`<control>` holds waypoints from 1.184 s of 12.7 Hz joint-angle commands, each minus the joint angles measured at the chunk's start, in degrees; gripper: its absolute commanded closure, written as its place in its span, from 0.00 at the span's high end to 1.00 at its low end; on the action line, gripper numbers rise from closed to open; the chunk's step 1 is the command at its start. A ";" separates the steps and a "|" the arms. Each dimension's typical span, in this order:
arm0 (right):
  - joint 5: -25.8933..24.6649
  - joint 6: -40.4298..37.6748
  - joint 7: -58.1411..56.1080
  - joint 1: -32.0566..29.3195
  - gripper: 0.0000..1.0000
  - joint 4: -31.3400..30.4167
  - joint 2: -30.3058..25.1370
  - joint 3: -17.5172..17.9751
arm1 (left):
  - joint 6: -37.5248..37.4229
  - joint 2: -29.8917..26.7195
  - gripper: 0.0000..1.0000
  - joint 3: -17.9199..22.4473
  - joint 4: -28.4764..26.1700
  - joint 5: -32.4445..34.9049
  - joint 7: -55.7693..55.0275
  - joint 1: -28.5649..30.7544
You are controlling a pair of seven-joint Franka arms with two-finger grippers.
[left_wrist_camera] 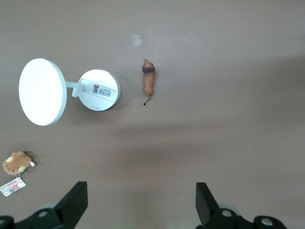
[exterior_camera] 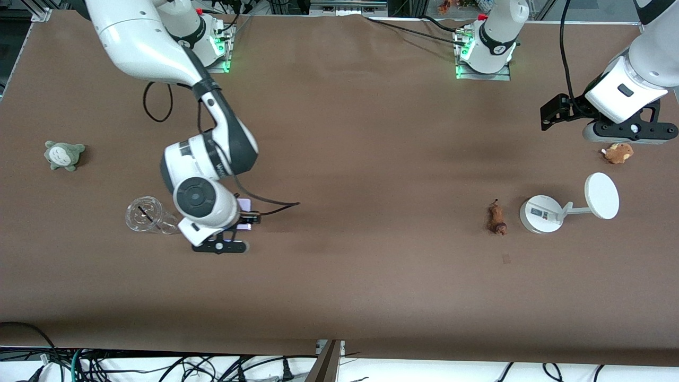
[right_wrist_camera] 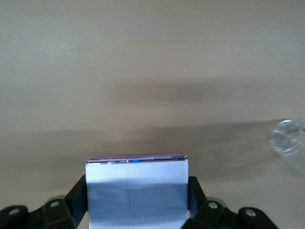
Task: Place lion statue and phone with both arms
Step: 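Carry the phone with the right gripper toward the glass cup and lower it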
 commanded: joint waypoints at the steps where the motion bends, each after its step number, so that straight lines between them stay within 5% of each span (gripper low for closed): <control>1: 0.95 1.52 -4.51 -3.81 0.00 -6.58 -4.56 0.50 | -1.07 0.06 1.00 -0.07 1.13 -0.32 0.30 -0.02; 8: 0.95 16.80 -5.57 -7.07 0.00 -18.27 -5.10 -0.03 | -0.72 0.24 1.00 -0.07 1.22 -0.32 0.30 -0.02; 15: 0.77 24.11 -7.94 -9.36 0.00 -20.30 -2.02 -0.11 | -0.37 0.33 1.00 -0.07 1.22 -0.41 0.30 -0.02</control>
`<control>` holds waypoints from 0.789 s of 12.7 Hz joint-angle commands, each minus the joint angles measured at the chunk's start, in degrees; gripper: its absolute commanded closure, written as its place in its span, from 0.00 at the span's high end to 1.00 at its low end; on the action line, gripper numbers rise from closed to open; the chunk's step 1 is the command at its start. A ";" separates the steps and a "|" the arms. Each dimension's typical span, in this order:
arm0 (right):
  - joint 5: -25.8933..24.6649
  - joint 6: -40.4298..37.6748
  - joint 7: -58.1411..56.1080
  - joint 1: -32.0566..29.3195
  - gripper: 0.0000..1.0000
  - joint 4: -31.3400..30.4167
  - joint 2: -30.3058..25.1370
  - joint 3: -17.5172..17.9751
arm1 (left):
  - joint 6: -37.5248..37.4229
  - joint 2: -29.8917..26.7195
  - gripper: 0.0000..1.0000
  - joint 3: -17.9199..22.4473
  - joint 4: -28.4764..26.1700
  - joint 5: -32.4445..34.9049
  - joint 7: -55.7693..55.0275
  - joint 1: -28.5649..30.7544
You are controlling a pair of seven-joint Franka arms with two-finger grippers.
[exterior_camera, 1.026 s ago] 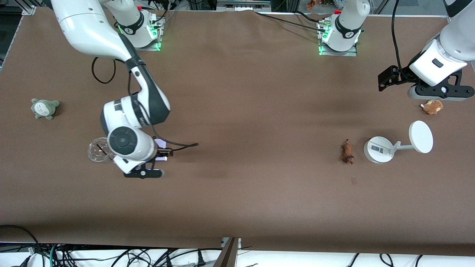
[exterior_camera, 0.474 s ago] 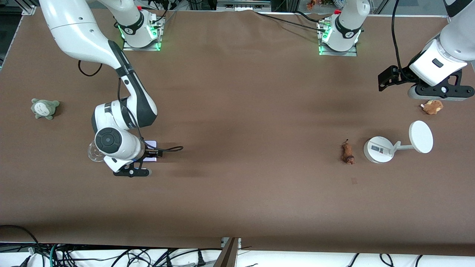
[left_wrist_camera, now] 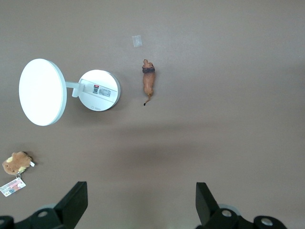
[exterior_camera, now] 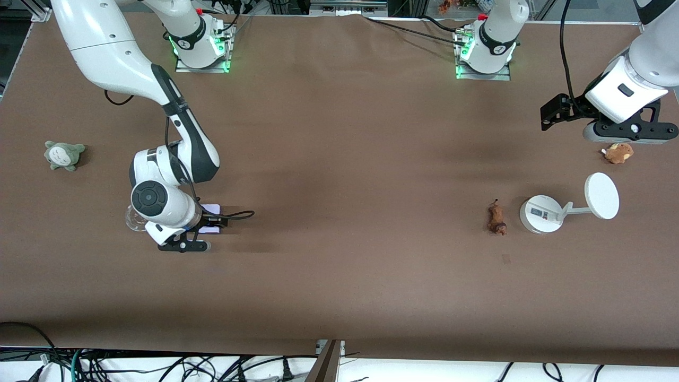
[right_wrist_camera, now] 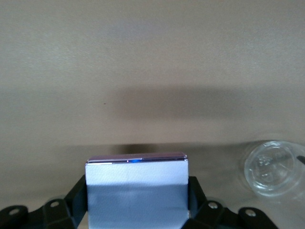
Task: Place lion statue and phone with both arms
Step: 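Carry the phone with the right gripper toward the glass cup and lower it, then set the phone beside the glass cup and open the right gripper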
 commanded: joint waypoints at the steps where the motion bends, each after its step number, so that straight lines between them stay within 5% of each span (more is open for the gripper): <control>1: 0.70 3.40 -2.28 -1.31 0.00 -1.72 0.72 0.26 | -0.40 0.32 1.00 -0.07 1.18 -0.41 0.30 -0.02; 6: 0.61 6.40 -5.71 -3.95 0.00 -3.13 1.35 0.17 | -0.40 0.32 1.00 -0.07 1.18 -0.41 0.30 -0.02; 7: 0.70 6.31 -5.71 -3.95 0.20 -3.13 1.43 0.17 | -0.40 0.32 1.00 -0.07 1.18 -0.32 0.30 -0.02; 8: 0.70 6.31 -5.71 -3.95 0.51 -3.13 1.43 0.17 | -0.40 0.32 1.00 -0.07 1.18 -0.32 0.30 -0.02; 10: 0.79 6.39 -5.27 -3.95 0.79 -3.04 1.35 0.26 | -0.31 0.41 1.00 -0.07 1.27 -0.32 0.30 -0.02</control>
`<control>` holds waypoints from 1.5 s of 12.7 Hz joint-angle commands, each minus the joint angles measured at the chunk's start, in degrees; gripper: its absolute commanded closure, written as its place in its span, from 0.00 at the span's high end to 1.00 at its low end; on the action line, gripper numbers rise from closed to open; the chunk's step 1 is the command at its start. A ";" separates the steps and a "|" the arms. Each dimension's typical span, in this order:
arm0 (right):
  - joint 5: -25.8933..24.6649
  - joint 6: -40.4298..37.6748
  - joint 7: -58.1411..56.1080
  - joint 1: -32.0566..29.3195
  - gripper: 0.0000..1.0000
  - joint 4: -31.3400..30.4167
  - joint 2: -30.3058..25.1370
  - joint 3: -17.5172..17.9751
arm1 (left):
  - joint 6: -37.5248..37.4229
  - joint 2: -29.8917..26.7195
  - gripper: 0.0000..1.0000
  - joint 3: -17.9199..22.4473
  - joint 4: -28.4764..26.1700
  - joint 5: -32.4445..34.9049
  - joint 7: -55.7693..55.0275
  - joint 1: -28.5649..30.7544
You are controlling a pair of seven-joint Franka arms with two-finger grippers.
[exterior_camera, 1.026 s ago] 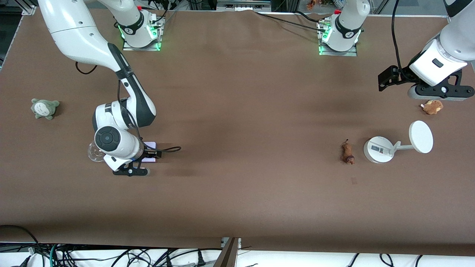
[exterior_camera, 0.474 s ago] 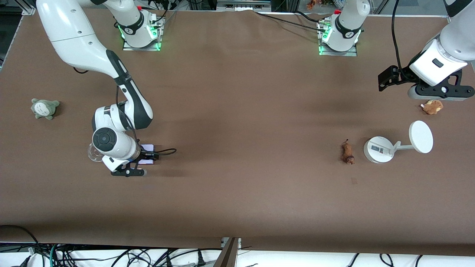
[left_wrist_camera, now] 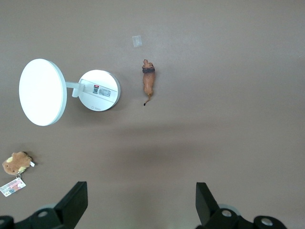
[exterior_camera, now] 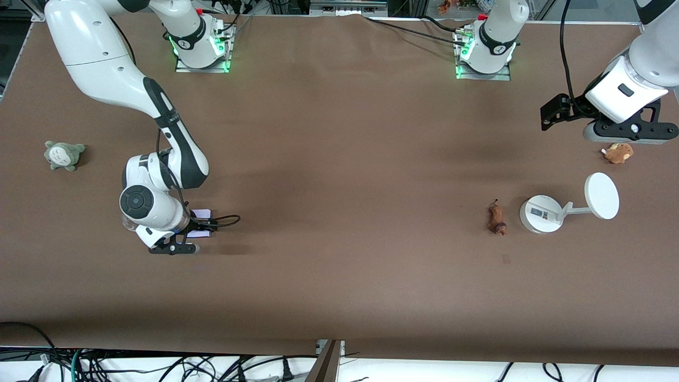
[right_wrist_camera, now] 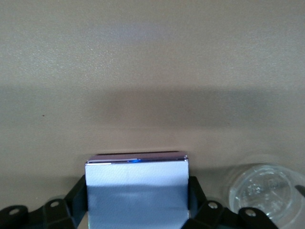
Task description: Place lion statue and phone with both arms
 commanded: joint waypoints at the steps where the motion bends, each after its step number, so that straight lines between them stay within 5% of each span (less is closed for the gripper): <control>1: 0.79 0.93 -0.70 -0.34 0.99 -1.52 -1.09 0.47 | -0.31 0.41 1.00 -0.07 1.25 -0.41 0.30 -0.02; 7: 0.88 -4.58 -0.79 -0.16 1.00 0.58 -4.60 2.75 | 0.39 0.41 1.00 -0.07 1.25 -0.32 0.30 -0.02; 12: 2.02 -23.45 1.23 -0.07 1.00 6.64 -13.55 5.56 | 0.48 0.59 1.00 -0.07 1.34 -0.32 0.30 -0.02; 19: 4.56 -48.17 0.70 -0.16 1.00 12.90 -30.16 4.52 | 0.39 1.47 1.00 -0.07 2.83 -0.23 0.30 -0.02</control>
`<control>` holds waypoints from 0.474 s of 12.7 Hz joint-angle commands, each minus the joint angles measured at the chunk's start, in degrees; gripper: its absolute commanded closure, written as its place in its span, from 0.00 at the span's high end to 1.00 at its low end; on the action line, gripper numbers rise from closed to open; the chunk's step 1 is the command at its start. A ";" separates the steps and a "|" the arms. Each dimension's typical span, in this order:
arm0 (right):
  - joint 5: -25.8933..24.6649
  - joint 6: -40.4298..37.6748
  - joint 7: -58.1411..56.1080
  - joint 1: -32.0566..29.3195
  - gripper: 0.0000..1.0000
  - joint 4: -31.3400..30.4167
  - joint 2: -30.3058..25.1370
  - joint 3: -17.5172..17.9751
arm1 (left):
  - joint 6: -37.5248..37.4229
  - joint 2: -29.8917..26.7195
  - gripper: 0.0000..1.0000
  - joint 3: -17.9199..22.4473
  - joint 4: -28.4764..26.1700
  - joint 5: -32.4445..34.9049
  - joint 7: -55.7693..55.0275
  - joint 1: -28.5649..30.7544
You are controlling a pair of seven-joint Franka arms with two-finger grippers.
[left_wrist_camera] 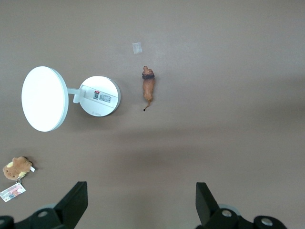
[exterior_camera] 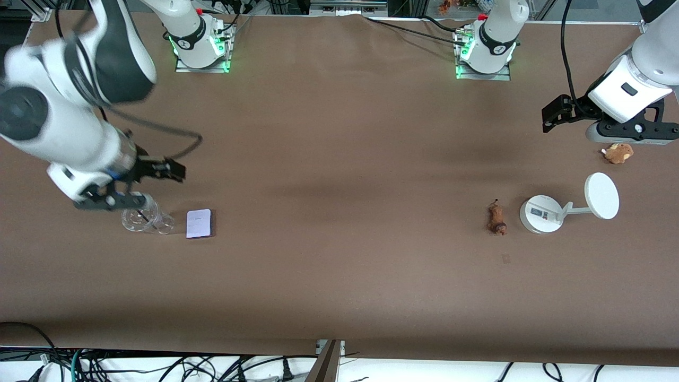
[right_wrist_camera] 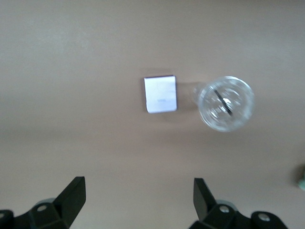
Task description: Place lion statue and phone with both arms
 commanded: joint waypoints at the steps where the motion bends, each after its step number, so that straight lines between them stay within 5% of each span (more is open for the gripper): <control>1: 1.52 -7.06 0.02 -0.28 1.00 -0.80 -5.53 -1.72 | -0.46 1.17 1.00 -0.07 2.00 -0.23 0.30 -0.02; 6: 3.98 -13.50 -0.33 -0.37 1.00 -0.80 -7.57 -7.09 | -0.55 1.17 1.00 -0.07 2.09 -0.14 0.30 -0.02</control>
